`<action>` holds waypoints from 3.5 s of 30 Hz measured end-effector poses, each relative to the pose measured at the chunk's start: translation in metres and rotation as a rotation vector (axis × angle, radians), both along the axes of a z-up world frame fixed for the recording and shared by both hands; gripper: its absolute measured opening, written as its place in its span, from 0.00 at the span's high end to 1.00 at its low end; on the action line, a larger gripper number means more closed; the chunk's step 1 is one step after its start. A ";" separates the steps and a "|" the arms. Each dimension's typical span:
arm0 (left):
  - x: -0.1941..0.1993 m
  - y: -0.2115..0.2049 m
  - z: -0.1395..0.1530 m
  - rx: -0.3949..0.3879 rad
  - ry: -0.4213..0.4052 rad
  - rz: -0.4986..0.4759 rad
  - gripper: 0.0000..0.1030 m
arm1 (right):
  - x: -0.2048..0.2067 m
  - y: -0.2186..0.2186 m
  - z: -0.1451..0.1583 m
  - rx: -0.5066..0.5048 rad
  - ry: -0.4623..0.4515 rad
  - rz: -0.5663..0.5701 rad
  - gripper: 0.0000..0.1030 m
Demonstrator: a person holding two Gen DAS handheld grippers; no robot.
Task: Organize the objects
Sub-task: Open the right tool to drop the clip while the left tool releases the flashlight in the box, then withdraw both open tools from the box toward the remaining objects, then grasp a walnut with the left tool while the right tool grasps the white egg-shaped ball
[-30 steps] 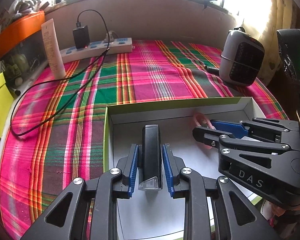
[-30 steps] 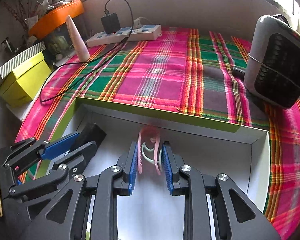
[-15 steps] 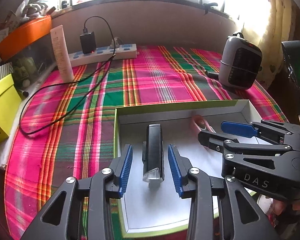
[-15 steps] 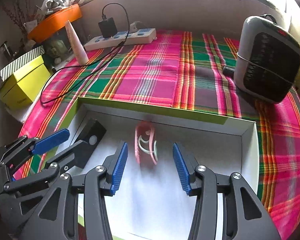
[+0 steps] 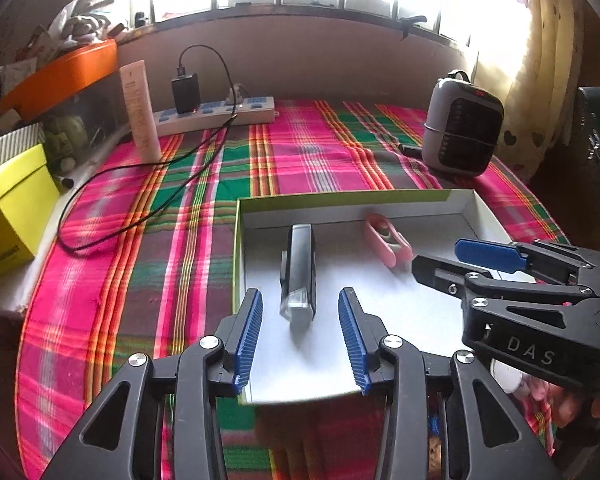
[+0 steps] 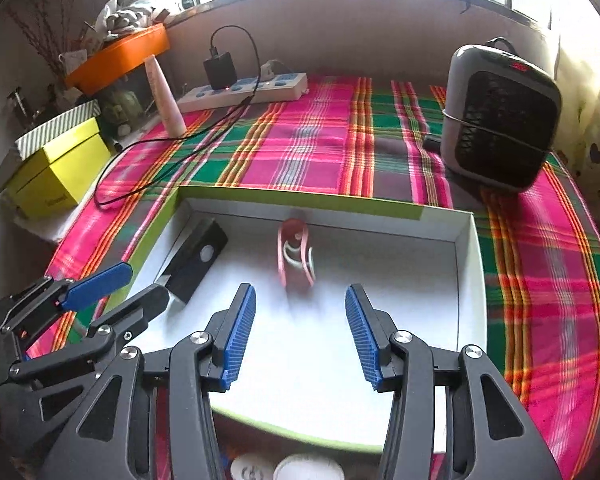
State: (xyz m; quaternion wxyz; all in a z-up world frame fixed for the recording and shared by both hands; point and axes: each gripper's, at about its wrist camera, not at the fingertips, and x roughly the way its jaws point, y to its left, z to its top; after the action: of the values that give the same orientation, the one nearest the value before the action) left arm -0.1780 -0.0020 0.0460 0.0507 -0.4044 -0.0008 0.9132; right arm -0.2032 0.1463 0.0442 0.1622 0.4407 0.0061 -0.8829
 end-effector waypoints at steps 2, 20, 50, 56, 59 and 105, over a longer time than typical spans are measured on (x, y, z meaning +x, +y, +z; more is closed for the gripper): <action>0.007 0.001 0.002 -0.002 0.008 -0.001 0.63 | 0.008 0.000 0.002 0.003 0.012 -0.002 0.53; 0.065 -0.007 0.007 0.026 0.053 0.015 0.63 | 0.078 0.002 0.011 0.033 0.096 0.008 0.53; 0.083 -0.028 -0.030 0.068 -0.016 -0.014 0.61 | 0.147 0.030 -0.018 0.016 0.113 -0.022 0.53; 0.076 -0.026 -0.033 0.071 -0.031 -0.018 0.61 | 0.145 0.028 -0.023 0.014 0.094 -0.008 0.53; 0.073 -0.026 -0.032 0.066 -0.025 -0.016 0.61 | 0.143 0.024 -0.027 0.008 0.078 0.017 0.53; 0.048 -0.025 -0.035 0.047 -0.046 0.019 0.75 | 0.119 0.010 -0.035 0.047 0.049 0.052 0.77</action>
State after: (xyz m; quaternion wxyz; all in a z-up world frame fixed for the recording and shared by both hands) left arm -0.1301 -0.0272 0.0112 0.0513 -0.4238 -0.0271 0.9039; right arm -0.0840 0.1561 0.0092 0.1743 0.4225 0.0423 -0.8884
